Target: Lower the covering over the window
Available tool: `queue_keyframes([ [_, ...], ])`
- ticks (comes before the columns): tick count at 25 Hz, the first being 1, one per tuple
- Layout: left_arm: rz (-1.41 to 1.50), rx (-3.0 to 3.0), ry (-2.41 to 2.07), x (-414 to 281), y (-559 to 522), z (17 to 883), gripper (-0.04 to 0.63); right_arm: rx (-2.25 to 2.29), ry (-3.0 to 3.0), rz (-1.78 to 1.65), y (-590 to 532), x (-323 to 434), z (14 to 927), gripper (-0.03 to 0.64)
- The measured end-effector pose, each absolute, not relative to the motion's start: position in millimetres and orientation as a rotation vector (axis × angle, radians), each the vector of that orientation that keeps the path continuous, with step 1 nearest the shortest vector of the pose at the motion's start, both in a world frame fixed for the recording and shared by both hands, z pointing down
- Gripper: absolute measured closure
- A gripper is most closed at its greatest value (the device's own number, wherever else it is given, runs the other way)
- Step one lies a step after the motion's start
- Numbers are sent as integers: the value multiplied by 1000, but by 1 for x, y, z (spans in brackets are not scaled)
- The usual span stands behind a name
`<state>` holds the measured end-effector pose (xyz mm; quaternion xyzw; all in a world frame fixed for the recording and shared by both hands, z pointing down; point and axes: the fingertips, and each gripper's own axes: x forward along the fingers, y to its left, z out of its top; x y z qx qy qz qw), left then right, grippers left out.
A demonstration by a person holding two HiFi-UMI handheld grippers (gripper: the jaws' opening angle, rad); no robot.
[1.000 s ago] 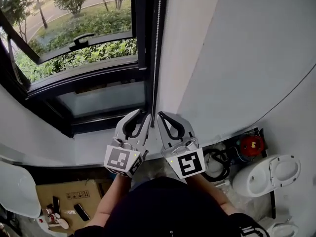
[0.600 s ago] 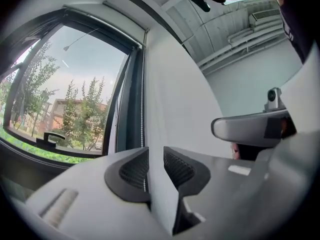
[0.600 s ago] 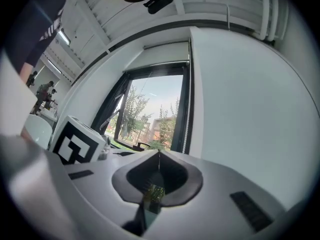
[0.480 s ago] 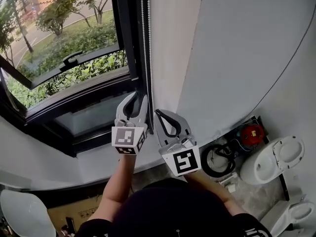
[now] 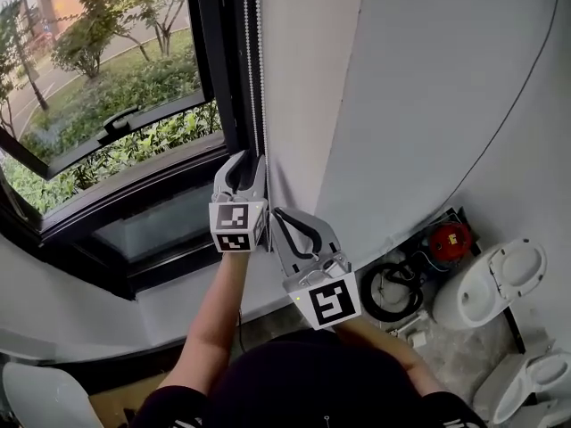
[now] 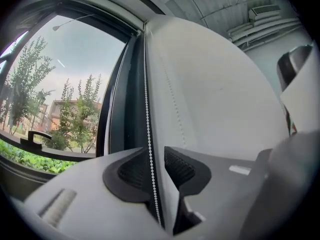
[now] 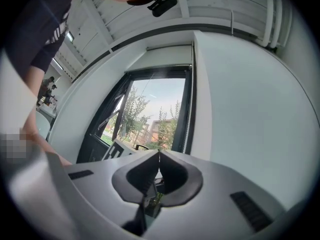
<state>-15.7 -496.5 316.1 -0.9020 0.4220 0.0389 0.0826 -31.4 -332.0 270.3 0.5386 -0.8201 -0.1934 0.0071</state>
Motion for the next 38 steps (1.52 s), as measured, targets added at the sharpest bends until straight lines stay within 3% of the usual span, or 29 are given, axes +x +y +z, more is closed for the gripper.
queue_keyframes([
  [6, 35, -2659, 1355, -9, -526, 327, 459, 1647, -2565, -626, -332, -33, 271, 604],
  [14, -79, -2615, 1476, -6, -544, 340, 457, 1619, -2571, -628, -331, -34, 273, 604],
  [20, -46, -2656, 1484, -19, -542, 337, 577, 1614, -2585, -612, -331, -33, 274, 604],
  [38, 58, -2845, 1151, -65, -366, 342, 580, 1509, -2811, -382, -324, -41, 264, 603],
])
